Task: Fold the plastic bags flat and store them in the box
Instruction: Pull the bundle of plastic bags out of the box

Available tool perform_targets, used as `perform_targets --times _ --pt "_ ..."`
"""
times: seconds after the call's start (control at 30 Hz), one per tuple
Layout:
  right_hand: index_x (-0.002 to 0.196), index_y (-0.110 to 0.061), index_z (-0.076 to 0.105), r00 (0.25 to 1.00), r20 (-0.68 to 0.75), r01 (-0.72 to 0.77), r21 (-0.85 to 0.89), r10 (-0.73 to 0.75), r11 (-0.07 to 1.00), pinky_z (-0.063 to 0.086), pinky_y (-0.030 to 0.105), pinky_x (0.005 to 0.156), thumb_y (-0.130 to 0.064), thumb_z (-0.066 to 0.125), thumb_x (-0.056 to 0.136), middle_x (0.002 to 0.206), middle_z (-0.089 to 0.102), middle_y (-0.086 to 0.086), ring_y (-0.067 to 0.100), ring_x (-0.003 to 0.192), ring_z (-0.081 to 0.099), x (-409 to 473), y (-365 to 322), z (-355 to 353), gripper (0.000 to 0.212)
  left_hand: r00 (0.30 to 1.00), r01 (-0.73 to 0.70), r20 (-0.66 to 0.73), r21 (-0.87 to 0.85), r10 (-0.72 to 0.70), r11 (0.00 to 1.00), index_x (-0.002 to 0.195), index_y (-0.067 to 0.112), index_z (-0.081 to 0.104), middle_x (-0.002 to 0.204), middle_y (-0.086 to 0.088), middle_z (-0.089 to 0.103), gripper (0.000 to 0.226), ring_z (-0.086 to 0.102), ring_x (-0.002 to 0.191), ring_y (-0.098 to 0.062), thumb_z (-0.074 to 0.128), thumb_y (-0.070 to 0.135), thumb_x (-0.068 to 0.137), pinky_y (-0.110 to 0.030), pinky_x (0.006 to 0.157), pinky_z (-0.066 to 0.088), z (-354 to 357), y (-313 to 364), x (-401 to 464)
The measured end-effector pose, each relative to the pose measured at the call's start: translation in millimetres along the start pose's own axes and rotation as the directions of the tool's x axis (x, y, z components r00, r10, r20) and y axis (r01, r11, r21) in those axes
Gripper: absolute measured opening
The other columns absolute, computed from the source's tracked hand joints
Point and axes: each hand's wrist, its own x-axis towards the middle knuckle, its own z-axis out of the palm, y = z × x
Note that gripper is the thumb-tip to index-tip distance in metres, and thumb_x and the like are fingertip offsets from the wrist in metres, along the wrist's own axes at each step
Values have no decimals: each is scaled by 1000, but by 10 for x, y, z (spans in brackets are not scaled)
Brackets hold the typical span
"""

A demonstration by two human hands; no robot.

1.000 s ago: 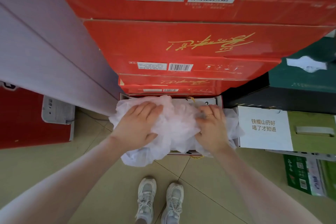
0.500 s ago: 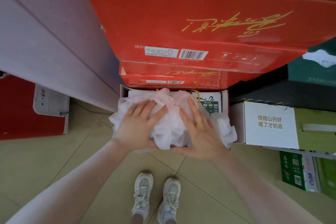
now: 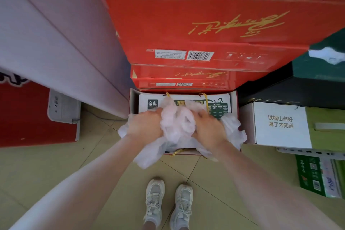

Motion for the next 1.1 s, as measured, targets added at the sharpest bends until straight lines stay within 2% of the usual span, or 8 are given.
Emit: perform_targets --times 0.13,0.27,0.4,0.5,0.7,0.83,0.9,1.1 --pt "96 -15 60 978 114 -208 422 176 882 40 28 63 -24 51 89 88 61 4 26 86 61 -30 -63 -227 14 974 120 212 -171 -83 978 109 11 56 112 -13 60 25 57 102 -31 53 23 87 -38 83 47 -260 -86 -80" --pt "87 -9 64 948 194 -313 718 253 621 43 29 62 -32 56 85 85 63 7 25 79 58 -456 -133 -696 25 973 164 206 -293 -106 942 120 7 50 113 -14 56 38 57 105 -30 57 21 85 -35 84 47 -613 -40 -387" --pt "79 -16 62 928 242 -350 829 284 436 42 19 55 -32 57 81 73 62 -3 15 68 56 -1085 -203 -1119 17 997 -73 -37 -323 65 943 139 19 18 139 -12 29 81 56 103 -28 68 19 76 -34 75 45 -1019 182 -950" --pt "65 -17 59 928 207 -299 911 311 284 40 24 57 -24 58 81 60 59 -6 16 63 51 -1429 -219 -1300 18 874 -477 -242 -255 422 841 134 40 3 153 -9 12 94 58 65 -32 66 11 71 -29 48 41 -1190 320 -1273" --pt "97 -13 62 961 83 38 903 262 -427 52 17 54 -13 60 70 72 71 -5 5 63 67 -1918 -393 -1610 27 795 -574 -150 -500 588 648 137 52 1 151 16 -3 83 41 125 -18 39 53 64 -37 90 46 -1410 531 -1538" --pt "135 -38 42 958 122 -15 925 260 -379 40 32 104 -69 34 84 133 56 -6 7 124 50 -2097 -385 -1436 60 764 -562 -128 -612 632 556 140 42 -2 149 26 -12 100 -6 130 19 43 71 56 -12 104 23 -1506 769 -1721" --pt "131 -33 48 929 175 -24 908 326 -418 39 28 104 -63 23 92 134 55 -2 7 126 49 -2201 -343 -1453 56 756 -555 -97 -619 647 556 136 46 -2 145 28 -16 106 -14 125 22 51 73 49 -10 105 16 -1547 960 -1806" --pt "140 -14 37 903 213 10 857 373 -516 33 41 110 -29 33 101 144 43 6 24 132 43 -2656 68 -1536 42 754 -583 -14 -473 656 660 132 29 33 134 10 34 90 44 115 -8 62 60 53 -29 94 42 -1572 1588 -1824"
